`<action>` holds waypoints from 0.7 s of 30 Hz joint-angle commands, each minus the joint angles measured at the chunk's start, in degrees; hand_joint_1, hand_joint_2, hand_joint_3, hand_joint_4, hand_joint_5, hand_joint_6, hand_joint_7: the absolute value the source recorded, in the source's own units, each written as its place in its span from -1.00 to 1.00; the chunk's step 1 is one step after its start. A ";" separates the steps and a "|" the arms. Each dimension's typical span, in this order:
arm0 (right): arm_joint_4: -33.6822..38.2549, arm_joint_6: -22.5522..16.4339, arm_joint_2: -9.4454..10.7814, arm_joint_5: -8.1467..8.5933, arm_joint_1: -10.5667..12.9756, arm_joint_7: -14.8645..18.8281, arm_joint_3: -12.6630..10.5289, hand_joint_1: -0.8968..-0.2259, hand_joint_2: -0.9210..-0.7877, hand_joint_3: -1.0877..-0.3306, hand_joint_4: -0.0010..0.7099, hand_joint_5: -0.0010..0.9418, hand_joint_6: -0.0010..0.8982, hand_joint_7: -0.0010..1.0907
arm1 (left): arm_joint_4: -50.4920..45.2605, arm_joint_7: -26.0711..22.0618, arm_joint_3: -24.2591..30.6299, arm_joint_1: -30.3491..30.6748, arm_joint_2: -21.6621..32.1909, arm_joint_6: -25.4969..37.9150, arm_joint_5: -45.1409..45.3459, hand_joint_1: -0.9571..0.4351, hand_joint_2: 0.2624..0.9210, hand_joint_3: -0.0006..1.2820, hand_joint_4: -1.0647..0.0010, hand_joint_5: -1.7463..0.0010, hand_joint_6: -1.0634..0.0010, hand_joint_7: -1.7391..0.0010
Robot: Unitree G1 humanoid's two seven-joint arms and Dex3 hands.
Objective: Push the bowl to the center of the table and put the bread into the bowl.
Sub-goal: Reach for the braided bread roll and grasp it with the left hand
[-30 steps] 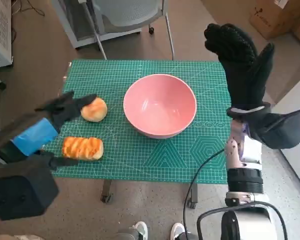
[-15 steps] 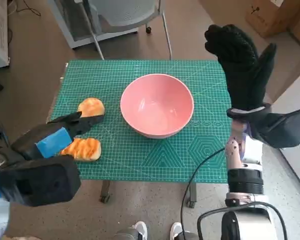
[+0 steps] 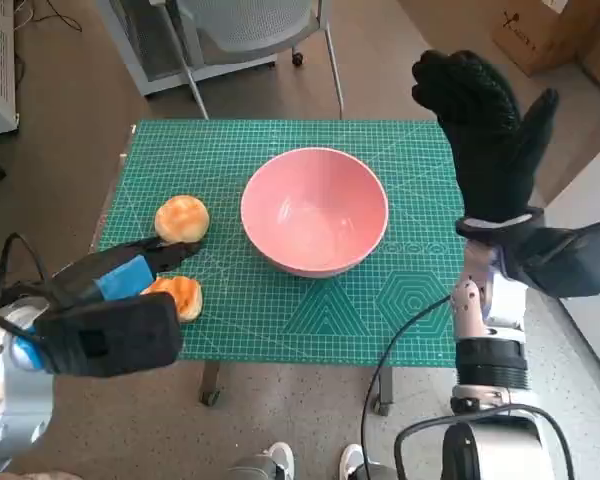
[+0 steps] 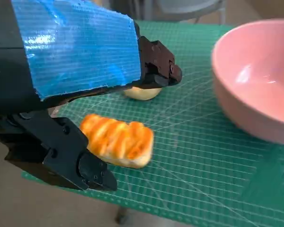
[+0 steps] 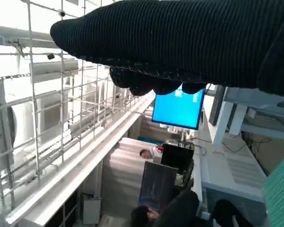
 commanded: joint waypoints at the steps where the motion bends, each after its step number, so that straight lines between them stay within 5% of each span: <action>1: 0.80 0.71 -0.05 0.39 1.48 0.75 -0.17 -0.28 -1.00 0.51 -0.35 -0.99 -0.08 -0.94 | 3.91 -0.21 -2.47 -2.24 -1.73 -0.98 3.66 0.46 0.30 -0.90 0.70 1.00 0.39 0.99; 21: 1.19 1.24 -0.55 0.58 1.67 1.75 -0.58 -0.28 -1.00 0.51 -0.32 -0.99 -0.06 -0.95 | 20.95 1.12 -7.04 -6.66 -10.19 -4.97 13.54 0.33 0.35 -0.93 0.68 0.99 0.30 0.98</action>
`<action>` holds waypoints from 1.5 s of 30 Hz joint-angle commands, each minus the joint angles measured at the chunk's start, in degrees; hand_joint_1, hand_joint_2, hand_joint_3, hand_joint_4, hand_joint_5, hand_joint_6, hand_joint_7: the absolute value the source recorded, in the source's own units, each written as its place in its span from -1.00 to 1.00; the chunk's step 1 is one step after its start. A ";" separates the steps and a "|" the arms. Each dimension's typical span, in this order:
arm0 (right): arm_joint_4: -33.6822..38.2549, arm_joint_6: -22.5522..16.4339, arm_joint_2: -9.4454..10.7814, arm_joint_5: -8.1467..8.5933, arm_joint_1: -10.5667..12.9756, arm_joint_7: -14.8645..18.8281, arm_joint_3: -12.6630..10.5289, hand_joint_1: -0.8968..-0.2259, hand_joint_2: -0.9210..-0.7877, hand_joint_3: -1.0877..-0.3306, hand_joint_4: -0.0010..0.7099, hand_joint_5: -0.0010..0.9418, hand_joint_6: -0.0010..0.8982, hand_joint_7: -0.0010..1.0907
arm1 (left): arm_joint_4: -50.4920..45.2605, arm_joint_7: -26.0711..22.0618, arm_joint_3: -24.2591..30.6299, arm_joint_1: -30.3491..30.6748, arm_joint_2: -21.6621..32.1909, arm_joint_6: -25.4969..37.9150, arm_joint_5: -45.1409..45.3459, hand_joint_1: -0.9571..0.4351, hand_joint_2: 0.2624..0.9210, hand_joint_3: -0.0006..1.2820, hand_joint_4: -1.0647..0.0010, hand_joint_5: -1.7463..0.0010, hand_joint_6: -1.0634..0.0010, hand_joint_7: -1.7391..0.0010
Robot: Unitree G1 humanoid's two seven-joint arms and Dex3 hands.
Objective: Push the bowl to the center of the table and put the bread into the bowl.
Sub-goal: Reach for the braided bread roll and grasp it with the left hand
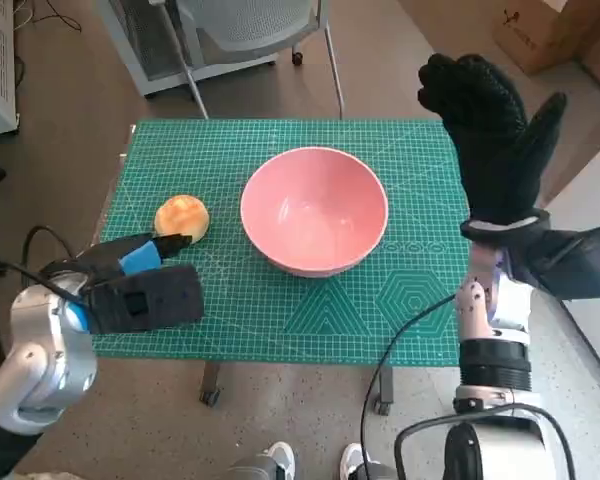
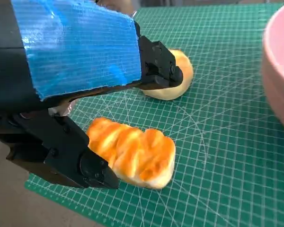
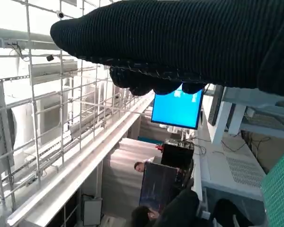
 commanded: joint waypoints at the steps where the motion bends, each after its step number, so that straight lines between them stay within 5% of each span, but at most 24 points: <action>1: 1.04 0.94 -0.32 0.47 1.22 0.70 -0.26 -0.28 -1.00 0.52 -0.32 -0.99 -0.06 -0.95 | 4.48 1.37 -0.96 -1.24 -2.40 -1.79 2.72 0.34 0.36 -0.93 0.67 0.99 0.29 0.98; 24: -0.42 1.52 -0.71 0.17 1.91 0.72 0.03 -0.22 -1.00 0.51 -0.33 -1.00 -0.07 -0.97 | 25.14 1.71 -5.76 -4.75 -9.79 -9.49 10.73 0.35 0.55 -0.91 0.57 0.98 0.19 0.98; 31: -0.89 1.73 -0.76 -0.03 2.10 0.43 0.06 -0.22 -1.00 0.51 -0.33 -1.00 -0.07 -0.98 | 29.58 0.88 -6.15 -5.70 -11.12 -11.38 11.49 0.36 0.61 -0.89 0.30 0.92 0.15 0.98; 32: -0.98 1.70 -0.76 -0.09 2.13 0.38 0.08 -0.22 -1.00 0.51 -0.33 -1.00 -0.07 -0.98 | 30.01 0.79 -6.10 -5.78 -11.26 -11.59 11.44 0.36 0.62 -0.89 0.12 0.83 0.12 0.98; 37: -1.29 1.64 -0.70 -0.21 2.24 0.28 0.13 -0.22 -1.00 0.50 -0.33 -1.00 -0.07 -0.98 | 30.98 1.16 -5.68 -5.51 -11.52 -12.93 11.38 0.38 0.65 -0.91 0.07 0.16 0.01 0.99; 40: -1.50 1.64 -0.65 -0.22 2.35 0.26 0.16 -0.22 -1.00 0.49 -0.33 -1.00 -0.07 -0.98 | 31.60 1.89 -5.40 -5.29 -11.76 -13.81 11.44 0.73 0.88 -0.89 -0.16 -0.23 -0.08 0.97; 45: -1.80 1.58 -0.50 -0.28 2.51 0.19 0.30 -0.22 -1.00 0.49 -0.33 -1.00 -0.07 -0.98 | 33.07 5.03 -4.93 -4.66 -12.15 -16.10 12.10 0.88 0.97 -0.83 -0.20 -0.43 -0.33 0.91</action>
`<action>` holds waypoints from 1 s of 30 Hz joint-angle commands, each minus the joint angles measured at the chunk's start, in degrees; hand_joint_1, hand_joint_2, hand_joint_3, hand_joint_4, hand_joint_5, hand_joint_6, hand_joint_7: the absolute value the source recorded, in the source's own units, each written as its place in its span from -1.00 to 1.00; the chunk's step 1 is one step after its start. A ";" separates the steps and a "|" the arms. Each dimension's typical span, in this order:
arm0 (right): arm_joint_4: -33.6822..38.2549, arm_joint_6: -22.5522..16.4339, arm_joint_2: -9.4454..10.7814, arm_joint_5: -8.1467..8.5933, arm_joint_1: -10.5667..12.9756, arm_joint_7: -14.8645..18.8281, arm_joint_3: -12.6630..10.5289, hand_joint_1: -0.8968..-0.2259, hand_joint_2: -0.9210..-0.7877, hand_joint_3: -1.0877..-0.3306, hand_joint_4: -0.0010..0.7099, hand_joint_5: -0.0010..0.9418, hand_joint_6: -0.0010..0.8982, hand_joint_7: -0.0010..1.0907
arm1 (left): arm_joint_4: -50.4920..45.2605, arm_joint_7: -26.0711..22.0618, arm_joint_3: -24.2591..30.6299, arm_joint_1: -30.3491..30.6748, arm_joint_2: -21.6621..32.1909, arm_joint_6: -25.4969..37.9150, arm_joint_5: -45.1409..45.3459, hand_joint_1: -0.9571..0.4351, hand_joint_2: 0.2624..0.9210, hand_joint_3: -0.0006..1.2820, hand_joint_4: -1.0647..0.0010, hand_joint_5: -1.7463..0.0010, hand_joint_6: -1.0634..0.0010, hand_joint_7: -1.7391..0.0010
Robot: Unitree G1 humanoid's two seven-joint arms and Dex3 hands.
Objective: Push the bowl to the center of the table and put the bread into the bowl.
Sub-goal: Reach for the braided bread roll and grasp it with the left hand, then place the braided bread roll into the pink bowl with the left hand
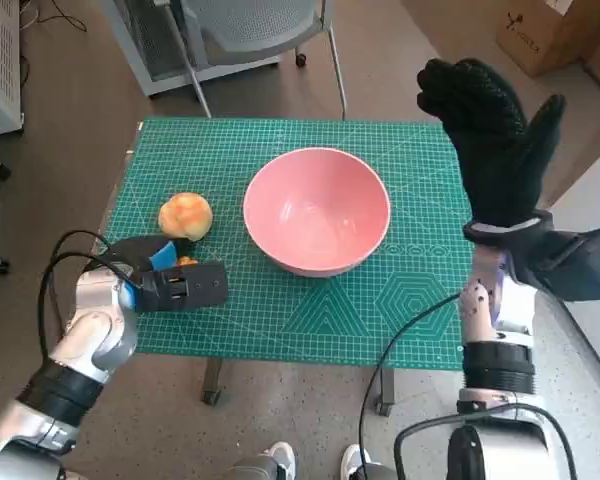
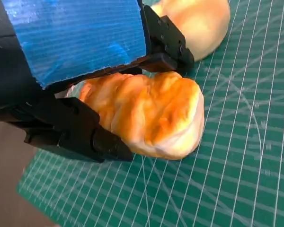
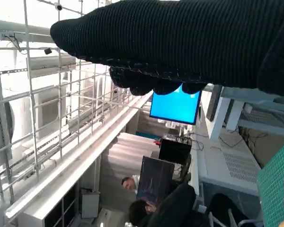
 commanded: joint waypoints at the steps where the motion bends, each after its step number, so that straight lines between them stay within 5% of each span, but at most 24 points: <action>1: -0.24 0.59 0.11 -0.17 1.60 -0.31 0.17 -0.22 -1.00 0.49 -0.33 -1.00 -0.07 -0.98 | 2.13 1.89 -0.02 1.98 -1.08 -2.34 0.24 0.88 0.97 -0.83 -0.20 -0.44 -0.35 0.90; 2: -0.32 0.61 0.12 -0.14 1.65 -0.29 0.19 -0.22 -1.00 0.49 -0.33 -1.00 -0.07 -0.98 | 1.99 2.81 0.08 2.25 -0.96 -3.00 0.53 0.89 0.97 -0.82 -0.20 -0.45 -0.40 0.89; 5: -0.48 0.65 0.14 -0.06 1.72 -0.22 0.23 -0.22 -1.00 0.48 -0.33 -1.00 -0.07 -0.98 | 0.72 4.63 0.54 3.12 -0.43 -4.35 1.16 0.55 0.98 -0.84 -0.21 -0.53 -0.28 0.18; 9: -0.43 0.57 0.11 -0.04 1.73 -0.11 0.23 -0.22 -1.00 0.48 -0.33 -1.00 -0.07 -0.98 | -2.22 5.45 1.60 4.42 0.42 -5.30 1.37 0.41 0.96 -0.84 -0.22 -0.50 -0.24 -0.13; 30: 1.16 0.58 0.16 0.46 1.15 0.60 -0.04 -0.23 -1.00 0.48 -0.33 -1.00 -0.07 -0.99 | -31.83 -8.37 14.34 8.15 3.70 0.53 -2.00 0.38 1.00 -0.87 -0.21 -0.50 -0.23 -0.19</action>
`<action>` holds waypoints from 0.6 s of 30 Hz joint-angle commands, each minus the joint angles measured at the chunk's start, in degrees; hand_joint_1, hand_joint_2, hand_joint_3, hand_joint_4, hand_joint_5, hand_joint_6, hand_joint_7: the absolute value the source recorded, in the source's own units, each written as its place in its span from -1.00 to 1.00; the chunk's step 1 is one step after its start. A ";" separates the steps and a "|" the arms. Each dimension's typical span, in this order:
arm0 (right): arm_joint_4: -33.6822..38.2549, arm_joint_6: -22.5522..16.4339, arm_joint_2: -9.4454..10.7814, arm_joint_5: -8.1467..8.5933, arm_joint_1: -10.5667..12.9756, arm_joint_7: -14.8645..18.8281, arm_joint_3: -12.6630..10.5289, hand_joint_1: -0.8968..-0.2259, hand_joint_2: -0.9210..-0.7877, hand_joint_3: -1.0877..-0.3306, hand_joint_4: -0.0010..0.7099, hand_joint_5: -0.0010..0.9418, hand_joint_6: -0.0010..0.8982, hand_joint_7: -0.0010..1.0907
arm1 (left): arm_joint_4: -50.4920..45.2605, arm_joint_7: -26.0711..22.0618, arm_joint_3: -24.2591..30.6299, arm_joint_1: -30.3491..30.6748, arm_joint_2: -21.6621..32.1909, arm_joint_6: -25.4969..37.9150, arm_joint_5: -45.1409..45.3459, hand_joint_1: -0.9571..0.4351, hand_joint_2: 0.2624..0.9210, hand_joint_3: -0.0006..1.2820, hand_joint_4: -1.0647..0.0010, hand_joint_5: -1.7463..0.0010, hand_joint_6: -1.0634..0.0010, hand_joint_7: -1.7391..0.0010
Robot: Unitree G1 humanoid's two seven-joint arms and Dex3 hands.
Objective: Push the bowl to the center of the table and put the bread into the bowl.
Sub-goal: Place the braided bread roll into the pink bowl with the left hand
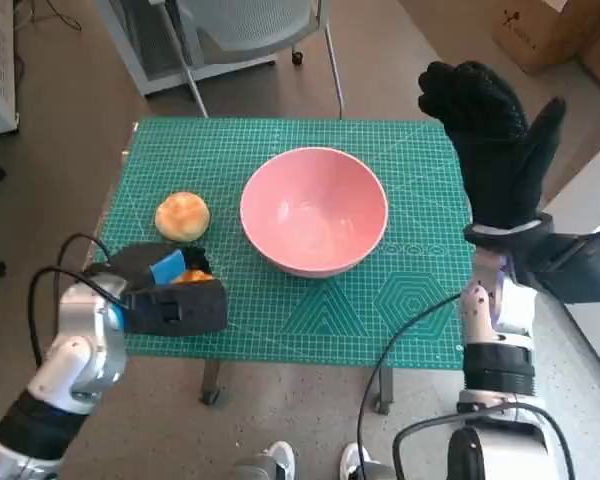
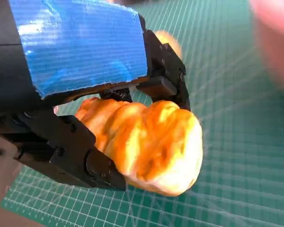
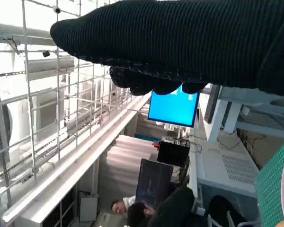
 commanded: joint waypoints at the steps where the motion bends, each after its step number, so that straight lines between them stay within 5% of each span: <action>1: 0.93 0.59 0.18 0.39 0.78 0.45 -0.02 -0.23 -1.00 0.48 -0.33 -1.00 -0.07 -0.99 | -6.89 -2.76 4.46 -0.34 1.10 1.28 -2.14 0.38 0.99 -0.87 -0.21 -0.50 -0.24 -0.19; 18: 1.40 1.19 0.78 1.34 0.31 0.80 -0.29 -0.24 -1.00 0.50 -0.33 -1.00 -0.04 -0.98 | -10.55 0.87 11.66 -11.34 -1.32 -5.78 -9.39 0.38 0.90 -0.93 -0.44 -0.25 -0.39 -0.20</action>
